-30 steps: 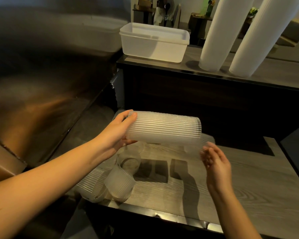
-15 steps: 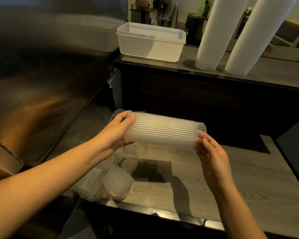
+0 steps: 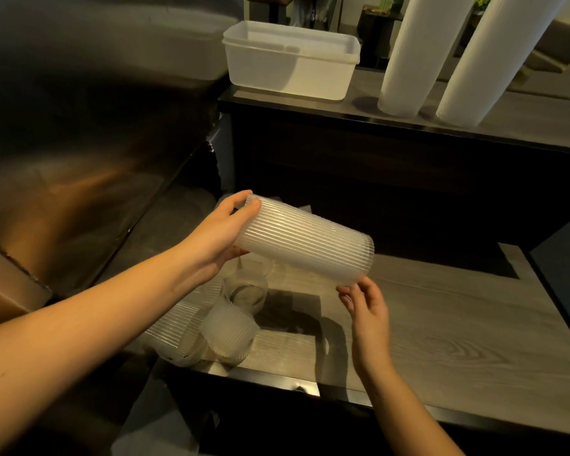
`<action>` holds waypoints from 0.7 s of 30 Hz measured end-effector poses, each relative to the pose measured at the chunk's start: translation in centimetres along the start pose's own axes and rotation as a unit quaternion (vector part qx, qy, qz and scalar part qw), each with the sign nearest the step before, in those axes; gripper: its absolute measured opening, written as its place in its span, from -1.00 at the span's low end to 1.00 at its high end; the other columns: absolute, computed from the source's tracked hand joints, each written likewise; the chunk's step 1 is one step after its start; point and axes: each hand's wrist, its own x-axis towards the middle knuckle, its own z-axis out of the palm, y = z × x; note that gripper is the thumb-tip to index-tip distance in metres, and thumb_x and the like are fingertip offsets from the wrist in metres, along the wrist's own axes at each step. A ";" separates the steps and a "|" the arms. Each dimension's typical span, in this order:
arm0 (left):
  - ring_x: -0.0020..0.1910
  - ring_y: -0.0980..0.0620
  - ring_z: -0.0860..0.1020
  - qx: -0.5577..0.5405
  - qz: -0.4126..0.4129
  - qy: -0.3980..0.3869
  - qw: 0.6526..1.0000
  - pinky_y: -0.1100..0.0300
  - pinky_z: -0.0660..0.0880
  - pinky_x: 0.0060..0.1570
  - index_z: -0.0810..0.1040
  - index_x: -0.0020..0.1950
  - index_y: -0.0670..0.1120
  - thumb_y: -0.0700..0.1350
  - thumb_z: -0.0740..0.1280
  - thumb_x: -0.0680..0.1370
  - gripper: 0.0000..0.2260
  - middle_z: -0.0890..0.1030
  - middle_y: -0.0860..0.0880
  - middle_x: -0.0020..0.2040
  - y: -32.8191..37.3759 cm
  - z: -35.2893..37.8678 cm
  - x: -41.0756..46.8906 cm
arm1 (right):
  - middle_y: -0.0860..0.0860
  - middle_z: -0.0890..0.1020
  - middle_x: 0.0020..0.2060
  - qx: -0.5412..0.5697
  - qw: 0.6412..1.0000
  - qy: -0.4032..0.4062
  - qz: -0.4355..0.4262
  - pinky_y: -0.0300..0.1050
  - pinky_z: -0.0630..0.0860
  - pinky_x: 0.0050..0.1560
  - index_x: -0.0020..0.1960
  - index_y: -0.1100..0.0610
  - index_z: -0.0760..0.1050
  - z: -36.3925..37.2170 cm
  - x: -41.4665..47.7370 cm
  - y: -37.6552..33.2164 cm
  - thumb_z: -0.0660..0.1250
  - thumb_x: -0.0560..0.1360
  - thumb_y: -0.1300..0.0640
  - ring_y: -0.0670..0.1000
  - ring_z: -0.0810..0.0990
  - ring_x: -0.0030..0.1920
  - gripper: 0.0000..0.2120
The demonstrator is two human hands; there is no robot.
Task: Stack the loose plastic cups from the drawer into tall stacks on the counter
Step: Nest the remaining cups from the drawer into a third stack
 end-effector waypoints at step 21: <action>-0.05 0.11 0.52 -0.031 0.003 -0.002 1.000 0.14 0.53 -0.05 0.39 0.20 0.07 -0.03 0.19 0.59 -0.81 0.50 0.06 0.01 0.3 0.2 0.0 | -0.02 0.63 -0.13 -0.230 0.920 -0.316 0.009 -0.37 0.41 0.03 0.03 0.21 0.57 8.1 -2.5 3.3 0.23 0.53 0.20 -0.24 0.54 -0.11 -0.83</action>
